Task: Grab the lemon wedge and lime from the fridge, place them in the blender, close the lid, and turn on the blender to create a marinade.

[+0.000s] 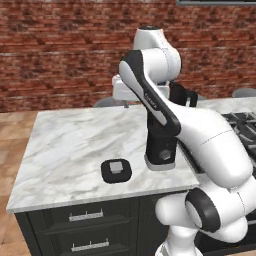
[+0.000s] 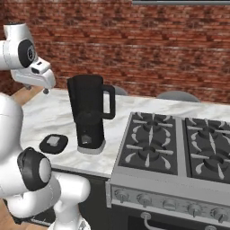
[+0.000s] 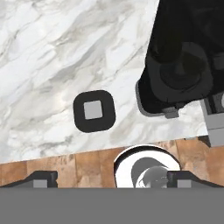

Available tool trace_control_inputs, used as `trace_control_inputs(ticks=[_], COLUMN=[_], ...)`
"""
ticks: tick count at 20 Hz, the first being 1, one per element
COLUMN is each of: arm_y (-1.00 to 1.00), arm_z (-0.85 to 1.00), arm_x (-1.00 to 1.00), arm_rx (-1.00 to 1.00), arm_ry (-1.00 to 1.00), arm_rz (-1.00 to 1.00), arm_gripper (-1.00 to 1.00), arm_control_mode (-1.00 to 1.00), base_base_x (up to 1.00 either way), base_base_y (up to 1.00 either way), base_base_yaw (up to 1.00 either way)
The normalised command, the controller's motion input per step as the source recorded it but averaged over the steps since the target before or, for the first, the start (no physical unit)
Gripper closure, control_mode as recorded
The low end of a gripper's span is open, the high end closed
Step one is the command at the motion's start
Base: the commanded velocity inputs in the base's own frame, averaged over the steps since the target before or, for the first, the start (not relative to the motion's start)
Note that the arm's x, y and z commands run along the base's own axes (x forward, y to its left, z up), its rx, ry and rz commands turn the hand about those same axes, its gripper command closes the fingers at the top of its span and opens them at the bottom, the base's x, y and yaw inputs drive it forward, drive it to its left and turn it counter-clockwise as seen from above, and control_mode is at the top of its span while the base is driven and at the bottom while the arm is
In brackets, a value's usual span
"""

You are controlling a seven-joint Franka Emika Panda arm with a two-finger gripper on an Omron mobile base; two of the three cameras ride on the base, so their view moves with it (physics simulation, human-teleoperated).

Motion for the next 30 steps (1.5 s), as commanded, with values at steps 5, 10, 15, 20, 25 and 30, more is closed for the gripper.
trace_control_inputs(ticks=[5,10,15,20,25,30], arm_y=[0.47,0.02,0.0,0.06,0.0,0.19], arm_z=[-1.0,-0.62,-0.78,-0.5,-0.15,-0.09], arm_x=[-0.18,0.0,0.36,0.55,0.17,0.23], arm_rx=[0.0,0.01,0.0,0.0,0.0,-0.01], arm_ry=[0.03,-0.03,0.0,0.1,0.08,0.11], arm_rz=[0.0,0.0,0.0,0.01,0.05,0.0], arm_gripper=[-1.0,-1.0,-1.0,-1.0,-1.0,-1.0], arm_control_mode=[-1.0,-1.0,-1.0,-1.0,-1.0,-1.0], base_base_x=[0.0,0.0,0.0,0.0,0.0,0.0], base_base_y=[0.0,0.0,0.0,0.0,0.0,0.0], base_base_yaw=[0.0,0.0,0.0,0.0,0.0,0.0])
